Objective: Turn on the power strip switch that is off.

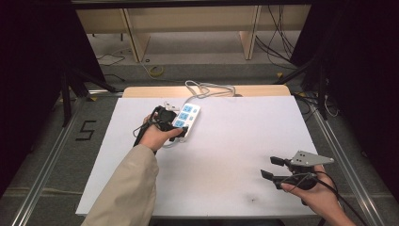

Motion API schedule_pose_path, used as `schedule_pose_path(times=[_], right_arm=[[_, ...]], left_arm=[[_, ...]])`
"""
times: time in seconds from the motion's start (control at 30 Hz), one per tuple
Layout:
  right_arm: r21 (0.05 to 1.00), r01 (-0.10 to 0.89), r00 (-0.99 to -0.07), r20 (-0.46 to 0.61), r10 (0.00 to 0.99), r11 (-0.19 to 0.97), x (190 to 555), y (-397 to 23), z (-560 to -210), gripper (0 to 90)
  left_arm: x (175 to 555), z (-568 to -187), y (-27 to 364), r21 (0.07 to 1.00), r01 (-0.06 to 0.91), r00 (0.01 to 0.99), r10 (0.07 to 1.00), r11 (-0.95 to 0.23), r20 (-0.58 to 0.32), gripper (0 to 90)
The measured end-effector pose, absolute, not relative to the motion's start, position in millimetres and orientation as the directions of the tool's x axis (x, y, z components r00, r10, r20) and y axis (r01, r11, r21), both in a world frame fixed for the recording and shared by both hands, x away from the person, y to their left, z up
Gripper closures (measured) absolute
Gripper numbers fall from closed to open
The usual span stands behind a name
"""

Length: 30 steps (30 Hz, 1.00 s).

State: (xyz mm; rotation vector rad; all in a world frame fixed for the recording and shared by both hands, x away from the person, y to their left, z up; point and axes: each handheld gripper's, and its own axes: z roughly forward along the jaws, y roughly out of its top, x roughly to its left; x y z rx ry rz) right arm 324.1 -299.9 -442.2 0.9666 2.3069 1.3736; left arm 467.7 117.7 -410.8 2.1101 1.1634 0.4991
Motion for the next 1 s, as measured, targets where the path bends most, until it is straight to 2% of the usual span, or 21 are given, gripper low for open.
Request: schedule_pose_path(times=[0.4,1.0], right_arm=[[0.86,0.399,-0.735,0.092,0.672,0.318,325,-300,-443,34.7],[0.859,0.402,-0.733,0.094,0.674,0.318,325,-299,-443,34.7]], left_arm=[[423,-419,136,0.751,0.54,0.549,0.835,-0.38,0.027,29.3],[359,-451,145,0.786,0.489,0.56,0.827,-0.378,0.049,28.9]])
